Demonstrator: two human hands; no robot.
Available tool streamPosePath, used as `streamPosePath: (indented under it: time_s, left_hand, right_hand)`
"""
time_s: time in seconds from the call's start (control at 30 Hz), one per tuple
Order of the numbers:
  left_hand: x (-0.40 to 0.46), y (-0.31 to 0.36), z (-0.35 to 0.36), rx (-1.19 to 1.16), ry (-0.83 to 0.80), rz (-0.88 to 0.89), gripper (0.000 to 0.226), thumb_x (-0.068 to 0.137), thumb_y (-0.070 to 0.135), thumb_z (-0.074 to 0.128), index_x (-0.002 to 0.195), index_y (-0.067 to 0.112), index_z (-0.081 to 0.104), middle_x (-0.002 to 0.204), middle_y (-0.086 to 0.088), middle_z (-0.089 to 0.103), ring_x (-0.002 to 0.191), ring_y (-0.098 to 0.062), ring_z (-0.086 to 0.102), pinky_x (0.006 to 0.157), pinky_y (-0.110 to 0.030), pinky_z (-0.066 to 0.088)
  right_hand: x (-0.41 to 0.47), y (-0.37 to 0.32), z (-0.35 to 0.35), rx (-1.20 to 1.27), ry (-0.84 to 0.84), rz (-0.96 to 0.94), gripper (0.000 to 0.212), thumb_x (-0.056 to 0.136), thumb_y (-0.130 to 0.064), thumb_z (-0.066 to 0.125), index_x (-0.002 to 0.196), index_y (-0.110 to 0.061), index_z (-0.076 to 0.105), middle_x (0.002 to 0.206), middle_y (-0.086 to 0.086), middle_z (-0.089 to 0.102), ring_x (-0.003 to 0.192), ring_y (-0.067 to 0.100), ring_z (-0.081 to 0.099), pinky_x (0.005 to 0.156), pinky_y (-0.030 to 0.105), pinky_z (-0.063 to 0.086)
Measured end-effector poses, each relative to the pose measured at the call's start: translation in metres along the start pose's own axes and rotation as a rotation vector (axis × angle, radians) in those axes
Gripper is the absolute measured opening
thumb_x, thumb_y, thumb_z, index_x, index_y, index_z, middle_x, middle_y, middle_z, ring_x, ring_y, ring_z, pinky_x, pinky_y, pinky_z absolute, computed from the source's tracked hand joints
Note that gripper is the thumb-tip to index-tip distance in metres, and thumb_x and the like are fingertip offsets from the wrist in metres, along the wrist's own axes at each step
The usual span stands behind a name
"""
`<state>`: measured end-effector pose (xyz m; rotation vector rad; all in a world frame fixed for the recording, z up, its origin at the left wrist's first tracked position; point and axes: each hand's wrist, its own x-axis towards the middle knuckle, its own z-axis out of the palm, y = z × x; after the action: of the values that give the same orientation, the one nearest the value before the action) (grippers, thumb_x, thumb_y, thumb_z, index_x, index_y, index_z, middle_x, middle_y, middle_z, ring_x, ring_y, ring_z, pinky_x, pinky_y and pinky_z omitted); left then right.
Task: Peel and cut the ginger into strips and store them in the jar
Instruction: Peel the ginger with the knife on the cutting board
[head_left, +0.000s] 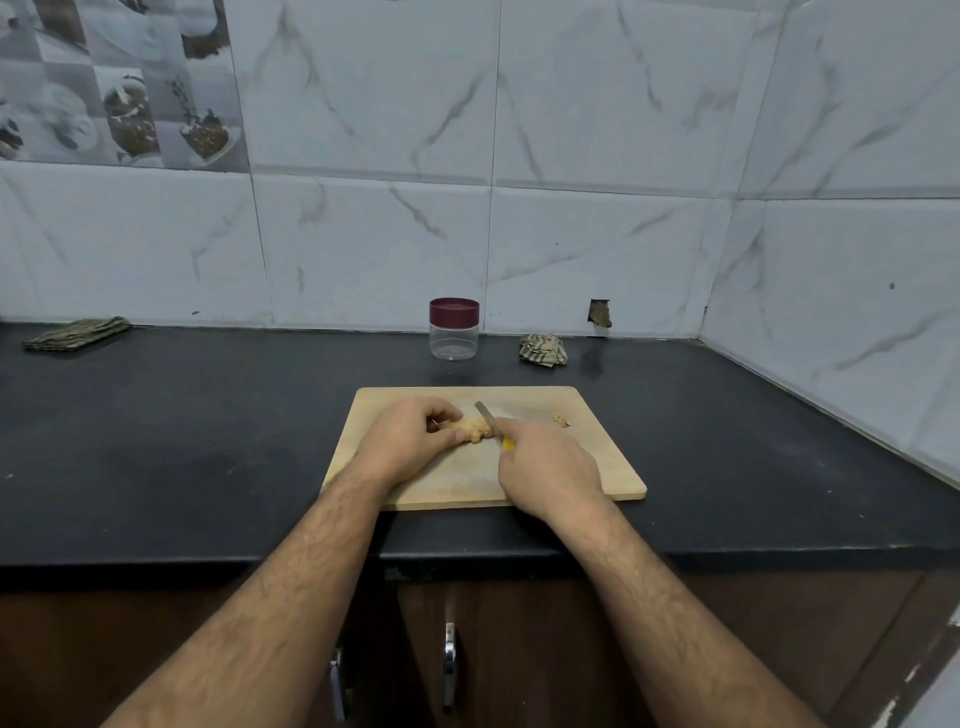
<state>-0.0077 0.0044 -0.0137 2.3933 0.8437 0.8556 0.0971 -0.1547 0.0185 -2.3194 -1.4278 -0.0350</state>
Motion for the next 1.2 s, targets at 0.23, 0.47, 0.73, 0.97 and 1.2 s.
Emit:
streamPosePath:
  time_s: [0.23, 0.47, 0.73, 0.97, 1.2]
  left_hand:
    - [0.003, -0.005, 0.002, -0.011, -0.045, 0.029, 0.029, 0.086, 0.037, 0.072, 0.114, 0.030, 0.073, 0.104, 0.014, 0.071, 0.086, -0.002, 0.058, 0.081, -0.025, 0.047]
    - [0.004, -0.007, 0.004, -0.047, -0.042, 0.032, 0.022, 0.084, 0.039, 0.074, 0.106, 0.034, 0.076, 0.092, 0.017, 0.072, 0.087, -0.006, 0.062, 0.077, -0.027, 0.048]
    - [0.003, -0.005, 0.004, -0.075, -0.036, 0.036, 0.020, 0.084, 0.036, 0.075, 0.104, 0.034, 0.077, 0.077, 0.021, 0.067, 0.073, 0.001, 0.056, 0.065, -0.020, 0.036]
    - [0.004, -0.005, 0.004, -0.062, -0.033, 0.043, 0.020, 0.083, 0.036, 0.076, 0.103, 0.034, 0.077, 0.080, 0.016, 0.070, 0.074, -0.002, 0.058, 0.067, -0.024, 0.040]
    - [0.004, -0.004, 0.004, -0.047, -0.031, 0.042, 0.020, 0.084, 0.035, 0.076, 0.104, 0.035, 0.076, 0.073, 0.016, 0.067, 0.070, -0.005, 0.056, 0.066, -0.027, 0.041]
  right_hand:
    - [-0.005, -0.001, 0.004, 0.021, 0.012, 0.008, 0.061, 0.091, -0.014, 0.041, 0.144, -0.044, 0.042, 0.122, -0.003, 0.065, 0.112, 0.024, 0.057, 0.077, 0.034, 0.042]
    - [-0.009, -0.009, 0.007, 0.008, 0.042, -0.017, 0.054, 0.094, -0.016, 0.041, 0.144, -0.038, 0.043, 0.119, 0.000, 0.066, 0.110, 0.025, 0.058, 0.080, 0.035, 0.046]
    - [-0.011, -0.012, 0.007, -0.005, -0.003, -0.009, 0.061, 0.094, -0.016, 0.040, 0.150, -0.039, 0.036, 0.127, 0.001, 0.063, 0.116, 0.025, 0.056, 0.088, 0.035, 0.046]
    - [-0.016, -0.015, 0.008, -0.041, 0.004, -0.014, 0.059, 0.096, -0.015, 0.037, 0.151, -0.037, 0.034, 0.122, 0.003, 0.064, 0.112, 0.025, 0.058, 0.081, 0.034, 0.045]
    - [-0.017, -0.016, 0.009, -0.043, 0.011, -0.017, 0.057, 0.097, -0.014, 0.037, 0.151, -0.034, 0.034, 0.115, 0.004, 0.065, 0.107, 0.026, 0.059, 0.076, 0.034, 0.044]
